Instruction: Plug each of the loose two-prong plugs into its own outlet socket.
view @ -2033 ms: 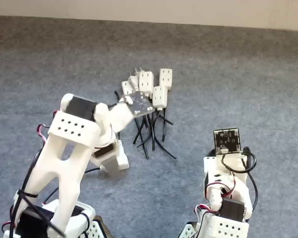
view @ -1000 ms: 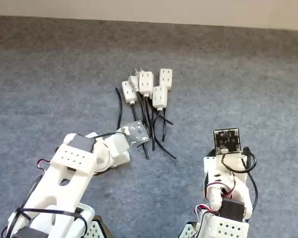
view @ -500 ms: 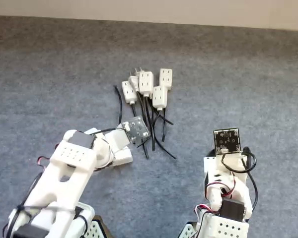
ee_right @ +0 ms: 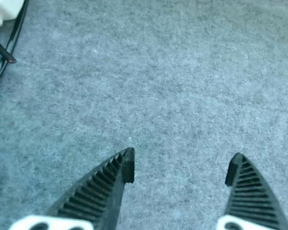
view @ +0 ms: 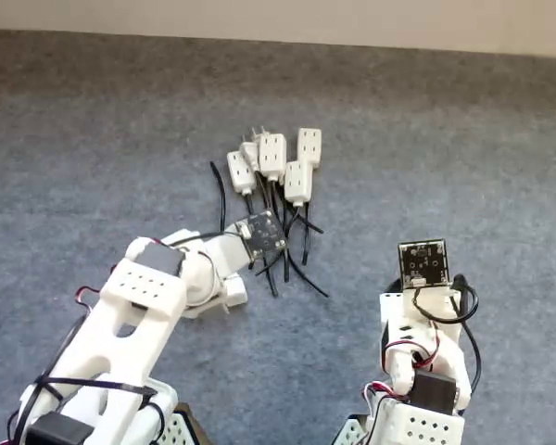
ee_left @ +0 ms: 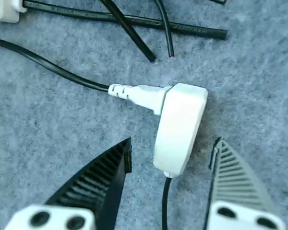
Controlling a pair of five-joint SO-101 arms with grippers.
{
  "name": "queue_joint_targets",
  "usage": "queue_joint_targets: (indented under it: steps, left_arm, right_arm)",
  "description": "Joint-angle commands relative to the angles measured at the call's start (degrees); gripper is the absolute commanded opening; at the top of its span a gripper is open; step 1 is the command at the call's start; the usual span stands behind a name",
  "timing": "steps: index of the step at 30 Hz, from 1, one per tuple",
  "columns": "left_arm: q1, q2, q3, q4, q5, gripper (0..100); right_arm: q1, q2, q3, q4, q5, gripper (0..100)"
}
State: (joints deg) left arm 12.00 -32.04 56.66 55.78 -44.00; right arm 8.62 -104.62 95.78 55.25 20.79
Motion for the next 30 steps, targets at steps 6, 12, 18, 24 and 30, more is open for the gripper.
queue_joint_targets:
  steps: [6, 12, 18, 24, 30]
  left_arm:
    - [5.4, -0.2, 7.6, -6.8, 0.1, 27]
    - [5.1, -0.7, 7.3, -6.5, -0.2, 5]
    - [-1.7, -0.7, -0.2, -3.0, -0.2, 0]
    - [-18.3, -0.2, -15.4, -1.1, -0.3, 0]
    - [-32.0, 8.0, -33.1, -3.2, 0.3, 0]
  right_arm:
    - [-0.9, -0.2, 6.8, 0.4, 0.6, 30.0]
    - [-0.9, -0.2, 6.8, 0.5, 0.6, 30.0]
    - [-0.9, -0.2, 6.8, 0.5, 0.6, 30.0]
    - [-0.9, -0.2, 6.8, 0.5, 0.6, 30.0]
    - [-0.8, -0.2, 6.8, 0.5, 0.6, 30.0]
